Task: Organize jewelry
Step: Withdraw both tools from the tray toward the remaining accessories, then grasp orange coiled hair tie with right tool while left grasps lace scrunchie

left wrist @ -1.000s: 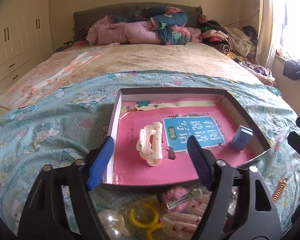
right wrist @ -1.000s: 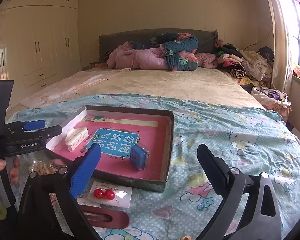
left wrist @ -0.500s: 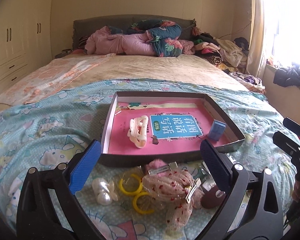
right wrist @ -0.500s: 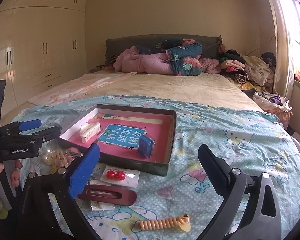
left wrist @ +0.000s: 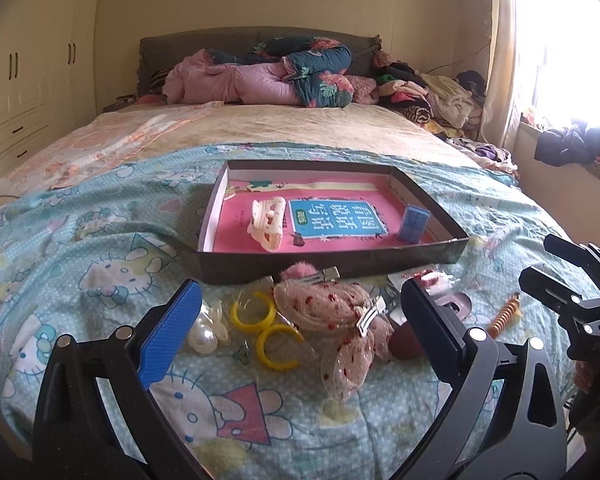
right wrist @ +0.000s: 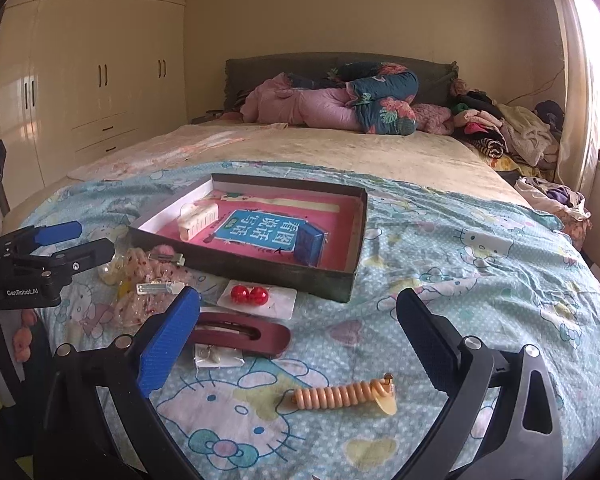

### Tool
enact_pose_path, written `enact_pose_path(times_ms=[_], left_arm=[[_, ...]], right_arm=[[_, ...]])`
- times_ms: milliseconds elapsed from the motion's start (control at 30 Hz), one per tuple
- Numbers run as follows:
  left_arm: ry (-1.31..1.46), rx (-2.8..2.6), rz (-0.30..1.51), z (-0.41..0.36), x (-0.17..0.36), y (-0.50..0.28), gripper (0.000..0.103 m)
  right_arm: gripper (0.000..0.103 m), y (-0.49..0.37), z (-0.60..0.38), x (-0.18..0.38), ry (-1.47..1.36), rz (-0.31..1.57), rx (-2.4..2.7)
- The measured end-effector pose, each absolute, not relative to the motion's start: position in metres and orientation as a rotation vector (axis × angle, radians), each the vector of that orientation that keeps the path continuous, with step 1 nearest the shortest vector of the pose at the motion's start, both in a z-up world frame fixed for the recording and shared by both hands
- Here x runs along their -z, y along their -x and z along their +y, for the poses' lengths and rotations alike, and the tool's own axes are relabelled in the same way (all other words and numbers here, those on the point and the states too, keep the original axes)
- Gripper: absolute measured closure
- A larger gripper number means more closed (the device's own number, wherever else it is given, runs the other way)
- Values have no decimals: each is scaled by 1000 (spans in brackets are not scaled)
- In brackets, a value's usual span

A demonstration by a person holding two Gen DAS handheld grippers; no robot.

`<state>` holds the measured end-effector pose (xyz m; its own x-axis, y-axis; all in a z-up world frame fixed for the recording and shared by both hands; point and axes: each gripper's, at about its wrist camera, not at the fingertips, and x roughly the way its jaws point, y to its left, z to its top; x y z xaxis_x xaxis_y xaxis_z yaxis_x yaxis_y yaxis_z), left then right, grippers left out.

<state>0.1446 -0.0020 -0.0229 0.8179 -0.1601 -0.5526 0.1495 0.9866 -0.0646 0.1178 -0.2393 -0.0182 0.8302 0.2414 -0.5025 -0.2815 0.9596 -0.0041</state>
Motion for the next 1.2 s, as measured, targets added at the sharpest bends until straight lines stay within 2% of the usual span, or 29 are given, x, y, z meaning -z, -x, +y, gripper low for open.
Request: enact_pose_path(times_ms=[633, 833, 900, 1033, 1133, 1200], left_arm=[[15, 253, 719, -22, 60, -151, 12], [22, 260, 749, -29, 67, -164, 24], [29, 269, 758, -30, 68, -167, 33], [36, 274, 781, -34, 73, -175, 42], [39, 279, 800, -36, 77, -180, 61], [46, 282, 808, -36, 80, -182, 82]], right_arm=[[7, -106, -252, 67, 137, 646, -259], [7, -112, -264, 80, 124, 682, -219], [7, -116, -268, 84, 123, 696, -203], [7, -125, -272, 93, 130, 718, -187], [7, -131, -275, 98, 131, 730, -182], [7, -136, -275, 99, 132, 732, -184]])
